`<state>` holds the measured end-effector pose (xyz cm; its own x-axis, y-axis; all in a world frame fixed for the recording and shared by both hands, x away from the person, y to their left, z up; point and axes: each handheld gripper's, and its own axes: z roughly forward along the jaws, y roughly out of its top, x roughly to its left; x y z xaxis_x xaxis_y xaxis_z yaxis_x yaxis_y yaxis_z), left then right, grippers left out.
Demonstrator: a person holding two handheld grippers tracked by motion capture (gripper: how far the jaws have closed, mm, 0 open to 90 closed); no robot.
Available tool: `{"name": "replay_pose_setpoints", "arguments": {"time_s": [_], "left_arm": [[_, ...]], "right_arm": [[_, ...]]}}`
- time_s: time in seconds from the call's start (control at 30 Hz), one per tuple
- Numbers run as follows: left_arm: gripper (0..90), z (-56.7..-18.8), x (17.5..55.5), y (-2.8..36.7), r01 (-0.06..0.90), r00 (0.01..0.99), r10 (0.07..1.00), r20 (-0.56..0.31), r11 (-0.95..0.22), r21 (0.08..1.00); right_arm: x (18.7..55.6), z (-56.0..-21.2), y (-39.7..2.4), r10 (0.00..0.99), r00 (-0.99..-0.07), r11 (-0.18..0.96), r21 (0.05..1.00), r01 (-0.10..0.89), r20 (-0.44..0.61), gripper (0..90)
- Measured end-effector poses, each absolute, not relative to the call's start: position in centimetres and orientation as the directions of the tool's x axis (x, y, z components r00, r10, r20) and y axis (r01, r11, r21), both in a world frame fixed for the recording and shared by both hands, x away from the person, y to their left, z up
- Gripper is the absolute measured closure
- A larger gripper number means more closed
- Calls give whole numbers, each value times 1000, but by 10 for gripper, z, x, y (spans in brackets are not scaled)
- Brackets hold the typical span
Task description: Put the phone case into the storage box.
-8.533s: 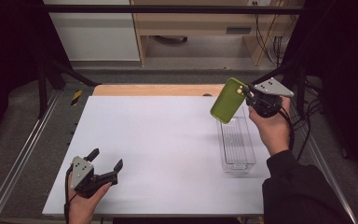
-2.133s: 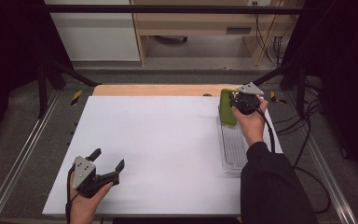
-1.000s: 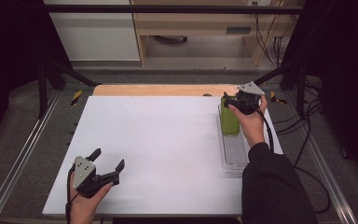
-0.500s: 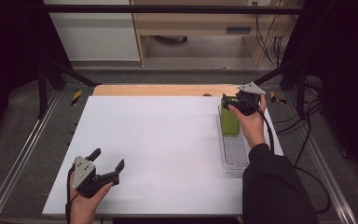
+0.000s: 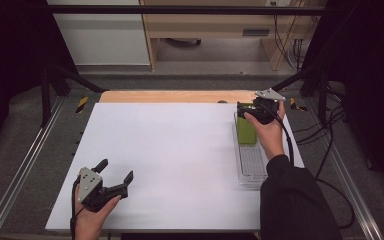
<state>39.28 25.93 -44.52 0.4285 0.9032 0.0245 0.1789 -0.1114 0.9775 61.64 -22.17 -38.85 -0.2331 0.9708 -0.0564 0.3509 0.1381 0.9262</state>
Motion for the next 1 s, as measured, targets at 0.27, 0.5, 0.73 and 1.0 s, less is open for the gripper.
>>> {"name": "replay_pose_setpoints", "arguments": {"time_s": [0.27, 0.5, 0.73, 1.0], "left_arm": [[59, -445, 393, 259, 178, 429, 903, 26, -112, 978], [57, -445, 393, 259, 177, 430, 903, 25, -111, 978], [55, -445, 393, 259, 176, 430, 902, 26, -112, 978], [55, -445, 393, 259, 176, 430, 903, 25, -111, 978]], "right_arm": [[616, -388, -222, 970, -241, 130, 923, 363, -42, 68], [615, -388, -221, 969, -245, 116, 919, 378, -21, 69], [614, -386, -221, 968, -252, 102, 913, 394, 0, 66], [612, -385, -220, 964, -264, 91, 909, 406, 21, 61]]}}
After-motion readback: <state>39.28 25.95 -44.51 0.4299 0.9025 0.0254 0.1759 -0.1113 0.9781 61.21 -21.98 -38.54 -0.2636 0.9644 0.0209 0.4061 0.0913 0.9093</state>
